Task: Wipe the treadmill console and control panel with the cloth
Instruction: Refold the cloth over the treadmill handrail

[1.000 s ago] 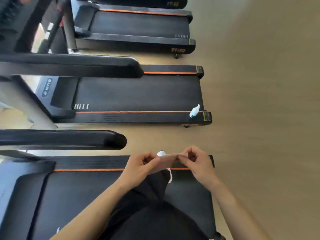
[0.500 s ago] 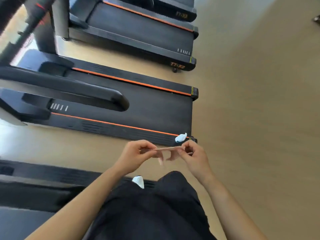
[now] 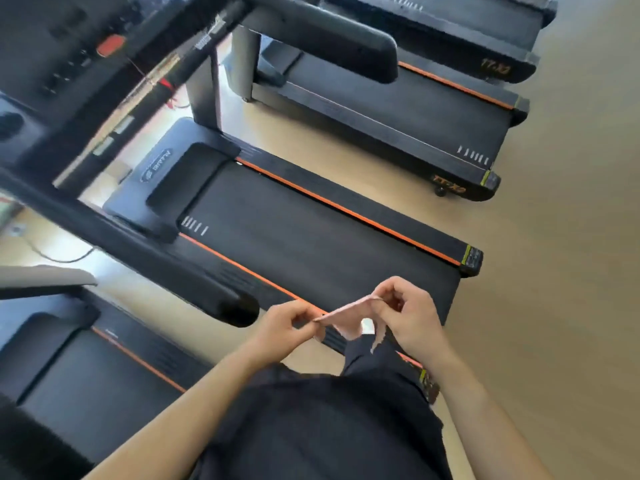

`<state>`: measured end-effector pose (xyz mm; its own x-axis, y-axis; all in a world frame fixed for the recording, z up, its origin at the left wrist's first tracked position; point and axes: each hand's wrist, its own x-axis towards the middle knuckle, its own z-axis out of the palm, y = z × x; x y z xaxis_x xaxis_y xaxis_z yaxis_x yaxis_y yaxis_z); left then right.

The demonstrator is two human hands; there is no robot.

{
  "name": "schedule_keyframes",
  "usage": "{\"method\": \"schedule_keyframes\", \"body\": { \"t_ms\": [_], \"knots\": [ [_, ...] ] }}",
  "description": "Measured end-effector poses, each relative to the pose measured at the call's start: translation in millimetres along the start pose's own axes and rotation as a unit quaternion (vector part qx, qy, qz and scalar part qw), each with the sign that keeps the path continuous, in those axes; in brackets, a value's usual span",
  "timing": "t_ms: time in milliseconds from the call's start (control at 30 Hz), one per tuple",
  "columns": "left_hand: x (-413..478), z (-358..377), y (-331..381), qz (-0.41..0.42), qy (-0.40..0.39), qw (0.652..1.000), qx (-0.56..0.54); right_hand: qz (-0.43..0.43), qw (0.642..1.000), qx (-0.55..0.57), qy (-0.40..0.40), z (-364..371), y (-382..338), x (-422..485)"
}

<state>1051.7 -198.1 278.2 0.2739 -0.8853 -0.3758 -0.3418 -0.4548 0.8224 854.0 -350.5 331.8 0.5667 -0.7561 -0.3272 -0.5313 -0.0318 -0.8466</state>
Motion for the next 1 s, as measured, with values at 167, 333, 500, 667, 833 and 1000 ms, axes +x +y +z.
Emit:
{"method": "schedule_keyframes", "body": {
  "t_ms": [167, 333, 500, 667, 833, 1000],
  "knots": [
    [46.3, -12.0, 29.2, -0.068, 0.070, 0.993, -0.060, -0.047, 0.993, -0.060, -0.093, -44.6, -23.4, 99.7],
    [83.9, -35.0, 40.2, -0.088, 0.100, 0.991, 0.003, -0.079, 0.979, -0.111, -0.151, -51.4, -58.6, 203.6],
    [131.4, -72.6, 24.3, -0.114, 0.192, 0.975, -0.016, -0.109, 0.965, -0.133, -0.196, -22.0, -102.5, 292.7],
    [183.9, -128.6, -20.5, -0.153, 0.289, 0.940, -0.094, -0.123, 0.952, -0.152, -0.238, 27.0, -152.9, 382.3],
    [217.8, -205.6, -33.6, -0.168, 0.375, 0.881, -0.234, -0.160, 0.919, -0.195, -0.303, 73.6, -223.2, 458.5],
    [235.5, -272.6, -39.0, -0.177, 0.484, 0.798, -0.313, -0.210, 0.890, -0.202, -0.351, 122.1, -297.8, 525.7]
  ]
}}
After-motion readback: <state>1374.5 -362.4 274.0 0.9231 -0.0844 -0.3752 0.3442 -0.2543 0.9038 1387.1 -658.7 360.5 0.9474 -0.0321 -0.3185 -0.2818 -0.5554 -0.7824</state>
